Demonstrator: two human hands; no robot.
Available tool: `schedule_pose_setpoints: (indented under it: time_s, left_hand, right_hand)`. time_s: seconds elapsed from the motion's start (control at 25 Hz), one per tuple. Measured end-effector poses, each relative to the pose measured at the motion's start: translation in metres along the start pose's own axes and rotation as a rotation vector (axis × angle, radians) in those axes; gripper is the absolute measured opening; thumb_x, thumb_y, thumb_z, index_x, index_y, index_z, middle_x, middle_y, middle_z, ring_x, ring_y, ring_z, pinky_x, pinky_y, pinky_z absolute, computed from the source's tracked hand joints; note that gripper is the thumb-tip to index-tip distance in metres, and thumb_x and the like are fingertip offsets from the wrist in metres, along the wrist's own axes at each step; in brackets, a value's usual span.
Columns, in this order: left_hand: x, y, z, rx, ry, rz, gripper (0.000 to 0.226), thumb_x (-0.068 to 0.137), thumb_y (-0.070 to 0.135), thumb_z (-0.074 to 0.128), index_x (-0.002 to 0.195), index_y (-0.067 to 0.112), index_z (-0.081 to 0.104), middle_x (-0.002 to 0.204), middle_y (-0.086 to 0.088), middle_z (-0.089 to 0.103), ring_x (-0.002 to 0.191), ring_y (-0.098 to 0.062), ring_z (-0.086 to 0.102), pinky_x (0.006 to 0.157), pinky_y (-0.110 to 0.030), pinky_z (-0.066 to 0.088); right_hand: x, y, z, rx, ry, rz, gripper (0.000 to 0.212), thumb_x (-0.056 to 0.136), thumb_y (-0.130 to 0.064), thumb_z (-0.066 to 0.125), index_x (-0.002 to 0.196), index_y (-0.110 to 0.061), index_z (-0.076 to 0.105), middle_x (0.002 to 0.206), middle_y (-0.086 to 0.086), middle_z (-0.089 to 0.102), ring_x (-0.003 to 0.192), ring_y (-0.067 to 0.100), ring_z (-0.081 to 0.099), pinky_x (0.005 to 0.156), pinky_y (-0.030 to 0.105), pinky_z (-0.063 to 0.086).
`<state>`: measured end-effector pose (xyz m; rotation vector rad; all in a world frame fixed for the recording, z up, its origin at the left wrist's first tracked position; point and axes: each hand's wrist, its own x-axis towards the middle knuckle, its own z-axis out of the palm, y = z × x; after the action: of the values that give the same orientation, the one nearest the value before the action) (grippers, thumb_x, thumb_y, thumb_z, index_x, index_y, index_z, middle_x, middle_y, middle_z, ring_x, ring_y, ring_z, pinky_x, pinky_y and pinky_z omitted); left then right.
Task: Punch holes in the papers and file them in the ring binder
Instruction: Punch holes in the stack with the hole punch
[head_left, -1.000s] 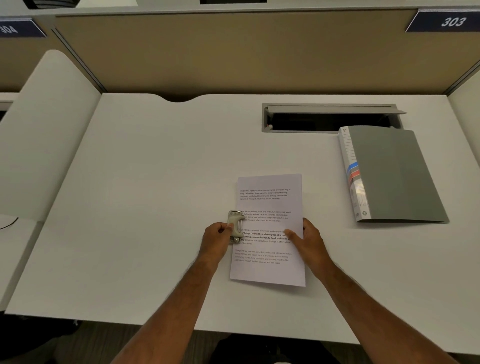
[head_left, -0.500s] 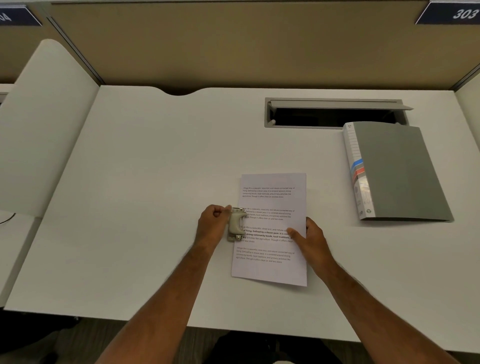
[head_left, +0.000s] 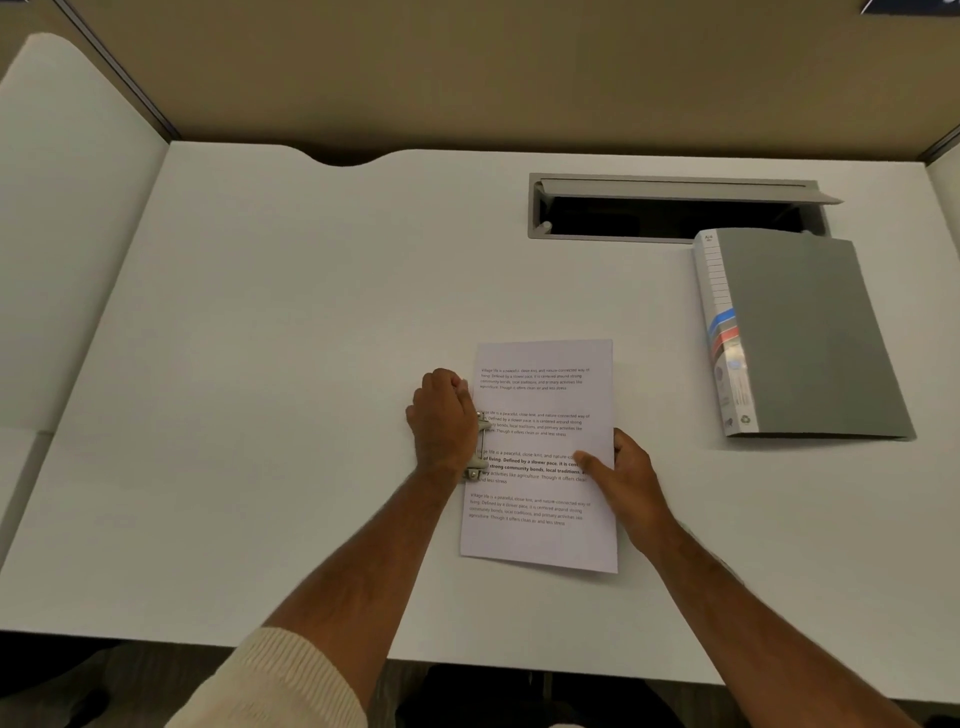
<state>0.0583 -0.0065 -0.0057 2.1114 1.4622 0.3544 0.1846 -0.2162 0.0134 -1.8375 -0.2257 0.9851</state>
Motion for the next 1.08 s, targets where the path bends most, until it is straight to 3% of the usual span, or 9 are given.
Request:
schedule_pose_setpoints:
  time_s: [0.16,0.32,0.48,0.64,0.88,1.08]
  left_hand:
    - [-0.002,-0.006,0.007,0.008,0.080,0.048,0.011,0.098,0.008,0.047,0.099,0.014,0.056,0.093,-0.003,0.061,0.085,-0.027,0.057,0.081,-0.043,0.042]
    - [0.001,-0.012,0.011,0.038,0.094,0.100,0.016,0.094,0.003,0.048,0.102,0.014,0.058,0.094,-0.001,0.063,0.086,-0.025,0.057,0.080,-0.040,0.041]
    - [0.001,-0.014,0.011,0.059,0.130,0.146,0.019,0.094,0.003,0.047,0.102,0.015,0.059,0.095,0.000,0.063,0.084,-0.023,0.056,0.076,-0.036,0.037]
    - [0.002,-0.016,0.012,0.068,0.121,0.157,0.022,0.092,0.003,0.047,0.104,0.018,0.059,0.096,0.002,0.062,0.084,-0.022,0.055,0.076,-0.038,0.039]
    - [0.003,-0.018,0.015,0.096,0.119,0.162,0.025,0.091,0.003,0.046,0.105,0.018,0.059,0.097,0.003,0.062,0.084,-0.020,0.054,0.076,-0.032,0.033]
    - [0.004,-0.017,0.013,0.105,0.089,0.154,0.026,0.091,0.005,0.041,0.104,0.020,0.059,0.098,0.003,0.061,0.085,-0.020,0.054,0.076,-0.035,0.037]
  right_hand:
    - [0.002,0.003,0.003,-0.005,0.014,0.021,0.032,0.091,-0.017,0.074,0.119,-0.028,0.064,0.110,-0.012,0.074,0.093,0.007,0.073,0.080,0.030,0.060]
    - [0.004,0.004,0.004,-0.044,0.014,0.027,0.033,0.091,-0.018,0.073,0.121,-0.028,0.062,0.110,-0.014,0.072,0.094,0.007,0.072,0.078,0.027,0.060]
    - [0.006,0.004,0.004,-0.064,0.017,0.023,0.035,0.091,-0.016,0.074,0.122,-0.026,0.061,0.110,-0.015,0.071,0.092,0.002,0.072,0.073,0.021,0.059]
    - [0.007,0.004,0.004,-0.075,0.017,0.027,0.035,0.090,-0.018,0.074,0.120,-0.031,0.061,0.110,-0.018,0.071,0.093,0.002,0.072,0.077,0.025,0.060]
    - [0.007,0.002,0.004,-0.077,0.006,0.022,0.037,0.091,-0.018,0.074,0.120,-0.033,0.058,0.110,-0.020,0.069,0.092,0.001,0.072,0.070,0.018,0.058]
    - [0.007,0.003,0.003,-0.085,0.000,0.025,0.038,0.091,-0.019,0.073,0.122,-0.034,0.057,0.111,-0.018,0.069,0.094,0.003,0.072,0.073,0.020,0.060]
